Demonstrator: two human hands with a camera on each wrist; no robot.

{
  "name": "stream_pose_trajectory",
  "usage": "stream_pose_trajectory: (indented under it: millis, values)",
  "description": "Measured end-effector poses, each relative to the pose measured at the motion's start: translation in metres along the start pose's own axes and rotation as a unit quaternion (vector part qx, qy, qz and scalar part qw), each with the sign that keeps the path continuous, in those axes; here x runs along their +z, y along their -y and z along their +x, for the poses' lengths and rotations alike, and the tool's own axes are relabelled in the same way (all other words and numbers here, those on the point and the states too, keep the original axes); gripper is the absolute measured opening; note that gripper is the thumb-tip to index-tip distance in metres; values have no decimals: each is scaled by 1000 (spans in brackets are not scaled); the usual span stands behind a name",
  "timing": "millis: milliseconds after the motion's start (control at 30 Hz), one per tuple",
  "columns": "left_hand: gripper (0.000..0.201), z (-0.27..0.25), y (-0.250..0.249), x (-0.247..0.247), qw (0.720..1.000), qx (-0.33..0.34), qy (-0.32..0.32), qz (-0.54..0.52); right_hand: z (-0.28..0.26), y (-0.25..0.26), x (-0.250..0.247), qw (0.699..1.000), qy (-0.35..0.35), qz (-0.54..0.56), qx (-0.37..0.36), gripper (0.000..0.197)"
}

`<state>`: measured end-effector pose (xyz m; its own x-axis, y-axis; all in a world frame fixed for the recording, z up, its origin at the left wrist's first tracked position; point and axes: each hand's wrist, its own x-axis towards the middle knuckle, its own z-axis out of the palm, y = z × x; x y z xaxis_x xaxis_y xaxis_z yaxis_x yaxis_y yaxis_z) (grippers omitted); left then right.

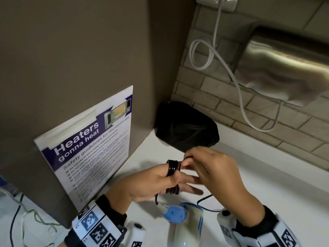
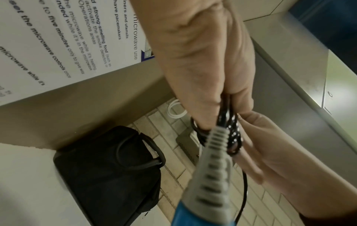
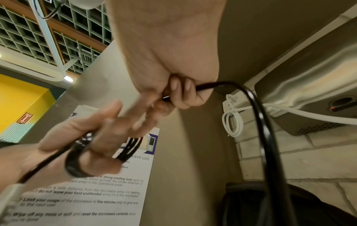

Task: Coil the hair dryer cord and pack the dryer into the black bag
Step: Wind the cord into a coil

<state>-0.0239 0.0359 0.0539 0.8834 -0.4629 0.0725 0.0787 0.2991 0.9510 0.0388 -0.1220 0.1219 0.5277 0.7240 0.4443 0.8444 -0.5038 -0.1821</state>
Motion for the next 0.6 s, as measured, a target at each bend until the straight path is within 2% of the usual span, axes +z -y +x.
stream_pose_trajectory:
  millis: [67, 133, 233, 367, 500, 600]
  values:
    - [41, -1, -4, 2, 998, -6, 57, 4, 2, -5, 4, 1000, 2, 13, 7, 20]
    - [29, -3, -8, 5, 997, 5, 81, -4, 4, -8, 9, 999, 8, 39, 17, 18]
    - [29, -3, -10, 6, 998, 15, 67, -8, 2, -14, 18, 994, 28, 96, 40, 16]
    - [27, -1, -12, 11, 998, 18, 13, -57, -7, -20, 31, 987, 58, 130, 75, 8]
    - [27, 5, -8, 14, 994, 49, -24, -95, -10, -21, 29, 979, 71, 172, 78, 12]
    - [27, 6, -7, 16, 995, 54, -33, -82, -10, -24, 31, 975, 72, 191, 89, 10]
